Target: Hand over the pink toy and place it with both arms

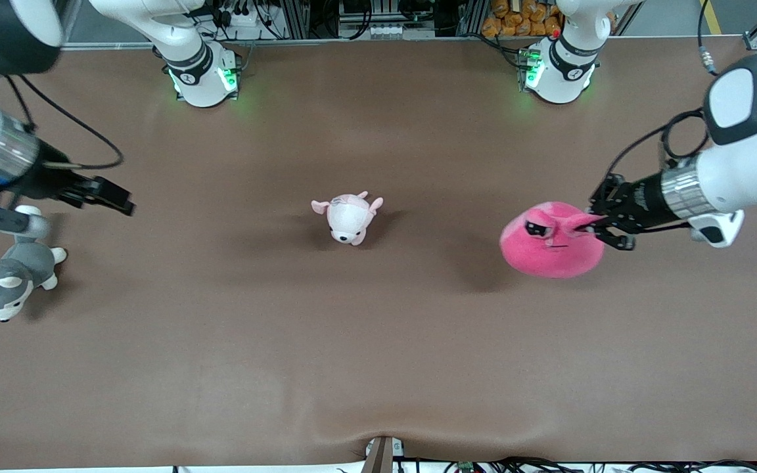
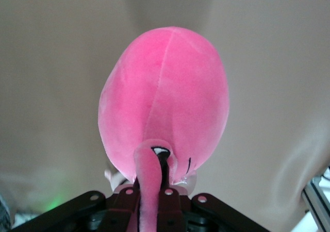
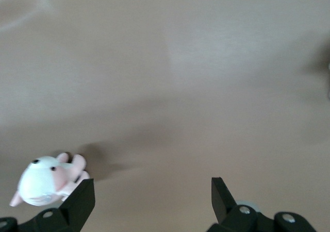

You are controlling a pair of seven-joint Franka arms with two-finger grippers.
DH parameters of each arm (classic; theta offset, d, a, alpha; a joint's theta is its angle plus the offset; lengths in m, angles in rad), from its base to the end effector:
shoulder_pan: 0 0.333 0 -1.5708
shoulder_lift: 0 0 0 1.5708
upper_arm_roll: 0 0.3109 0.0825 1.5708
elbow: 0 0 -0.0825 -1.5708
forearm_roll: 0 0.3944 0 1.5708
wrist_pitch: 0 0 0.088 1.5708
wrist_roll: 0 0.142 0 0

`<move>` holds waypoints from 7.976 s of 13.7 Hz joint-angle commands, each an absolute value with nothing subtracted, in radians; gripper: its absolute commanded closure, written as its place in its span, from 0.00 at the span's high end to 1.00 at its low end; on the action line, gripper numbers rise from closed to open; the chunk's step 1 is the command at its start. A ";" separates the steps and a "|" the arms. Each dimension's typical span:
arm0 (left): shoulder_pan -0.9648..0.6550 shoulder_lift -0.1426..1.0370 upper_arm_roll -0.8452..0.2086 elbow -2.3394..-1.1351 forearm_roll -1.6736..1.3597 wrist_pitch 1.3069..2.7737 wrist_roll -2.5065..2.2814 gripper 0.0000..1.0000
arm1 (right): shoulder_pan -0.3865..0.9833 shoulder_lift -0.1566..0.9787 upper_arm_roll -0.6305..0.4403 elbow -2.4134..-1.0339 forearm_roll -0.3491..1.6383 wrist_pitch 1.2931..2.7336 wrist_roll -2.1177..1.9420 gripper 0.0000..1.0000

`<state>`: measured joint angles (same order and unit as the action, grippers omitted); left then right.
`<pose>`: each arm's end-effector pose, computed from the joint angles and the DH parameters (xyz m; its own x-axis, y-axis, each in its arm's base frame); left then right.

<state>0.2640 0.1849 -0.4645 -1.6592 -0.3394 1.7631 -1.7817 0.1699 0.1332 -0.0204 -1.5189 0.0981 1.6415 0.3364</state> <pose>0.5987 -0.1477 0.4693 -0.1152 0.9203 -0.3738 0.9855 0.0588 -0.1591 0.6005 0.1045 0.5381 0.9807 -0.1910 -0.0416 -0.1940 -0.9772 -0.0860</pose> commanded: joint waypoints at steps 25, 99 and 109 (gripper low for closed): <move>-0.221 0.374 -0.468 -1.439 -0.433 2.011 -2.456 0.00 | 0.528 0.288 -0.017 -1.448 0.482 1.993 -0.523 1.00; -0.089 -0.027 0.007 -1.501 0.055 1.405 -0.218 1.00 | 0.007 0.049 -0.113 -1.577 0.153 1.589 -0.385 1.00; -0.066 -0.141 -0.011 -1.620 0.040 1.422 -0.216 1.00 | 0.009 -0.037 -0.112 -1.588 0.011 1.488 -0.123 1.00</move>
<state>-0.0642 -0.1091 -0.0088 -1.5884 0.0515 1.4065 -0.2309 -0.0050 -0.0078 -0.1089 -1.5471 0.0471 1.4852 -0.1515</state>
